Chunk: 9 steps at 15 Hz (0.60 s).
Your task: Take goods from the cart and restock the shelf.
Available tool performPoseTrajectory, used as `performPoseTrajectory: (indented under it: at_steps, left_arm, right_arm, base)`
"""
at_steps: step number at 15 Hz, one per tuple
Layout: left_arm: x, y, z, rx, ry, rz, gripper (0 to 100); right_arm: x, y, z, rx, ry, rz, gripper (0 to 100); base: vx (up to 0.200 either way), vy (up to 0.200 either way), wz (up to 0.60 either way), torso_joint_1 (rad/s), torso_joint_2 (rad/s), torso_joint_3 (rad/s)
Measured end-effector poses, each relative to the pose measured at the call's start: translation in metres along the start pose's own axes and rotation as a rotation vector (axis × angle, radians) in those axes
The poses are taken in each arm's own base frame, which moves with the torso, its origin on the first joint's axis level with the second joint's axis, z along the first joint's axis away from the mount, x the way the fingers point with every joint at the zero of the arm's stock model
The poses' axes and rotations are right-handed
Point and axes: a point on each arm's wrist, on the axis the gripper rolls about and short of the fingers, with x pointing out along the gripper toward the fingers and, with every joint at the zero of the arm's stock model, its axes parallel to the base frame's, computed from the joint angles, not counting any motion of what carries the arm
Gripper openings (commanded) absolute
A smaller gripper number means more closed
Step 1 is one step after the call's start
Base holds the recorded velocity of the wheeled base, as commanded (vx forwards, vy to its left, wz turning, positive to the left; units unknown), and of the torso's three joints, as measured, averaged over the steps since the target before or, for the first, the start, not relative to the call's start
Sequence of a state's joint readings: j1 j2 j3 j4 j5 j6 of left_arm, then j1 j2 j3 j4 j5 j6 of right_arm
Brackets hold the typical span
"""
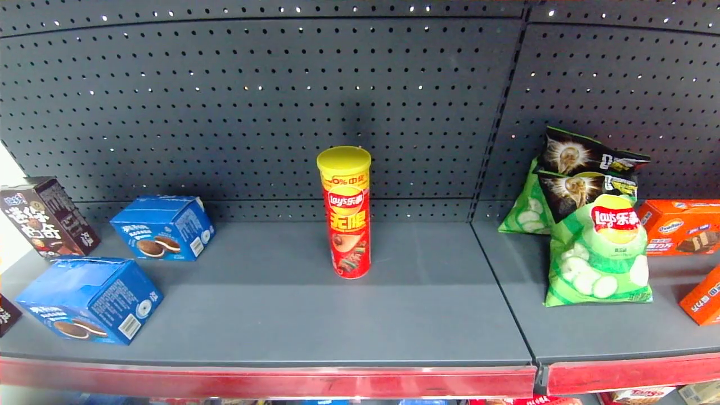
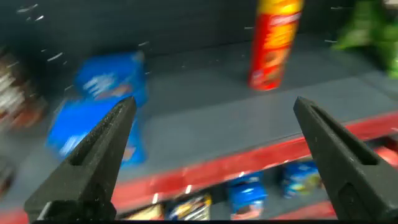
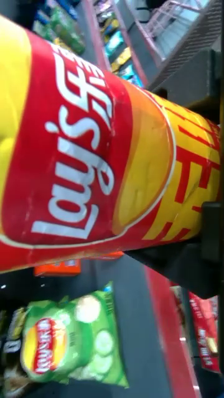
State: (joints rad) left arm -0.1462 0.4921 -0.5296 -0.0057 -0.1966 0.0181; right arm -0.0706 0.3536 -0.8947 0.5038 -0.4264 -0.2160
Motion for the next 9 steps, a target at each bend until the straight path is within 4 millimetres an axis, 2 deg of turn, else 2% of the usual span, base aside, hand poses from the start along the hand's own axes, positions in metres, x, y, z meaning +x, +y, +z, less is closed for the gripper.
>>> performPoseTrajectory:
  at_steps: [2, 4, 6, 9]
  left_arm:
    - [0.043, 0.004, 0.027, 0.008, 0.063, -0.13, 100]
    - [0.092, 0.006, 0.039, 0.01, 0.102, -0.214, 100]
    - [0.145, 0.004, 0.036, 0.004, 0.157, -0.292, 100]
    - [0.205, -0.004, 0.012, -0.026, 0.27, -0.433, 100]
  right_arm:
    - [-0.013, -0.004, -0.006, 0.013, -0.014, -0.012, 0]
    - [-0.021, -0.007, -0.007, 0.037, -0.046, -0.02, 0]
    - [-0.026, -0.01, -0.005, 0.052, -0.074, -0.028, 0]
    - [-0.028, -0.011, -0.004, 0.056, -0.078, -0.042, 0]
  base:
    - [0.0, 0.0, 0.0, 0.0, 0.0, 0.0]
    - [0.0, 0.0, 0.0, 0.0, 0.0, 0.0]
    - [0.0, 0.0, 0.0, 0.0, 0.0, 0.0]
    - [0.0, 0.0, 0.0, 0.0, 0.0, 0.0]
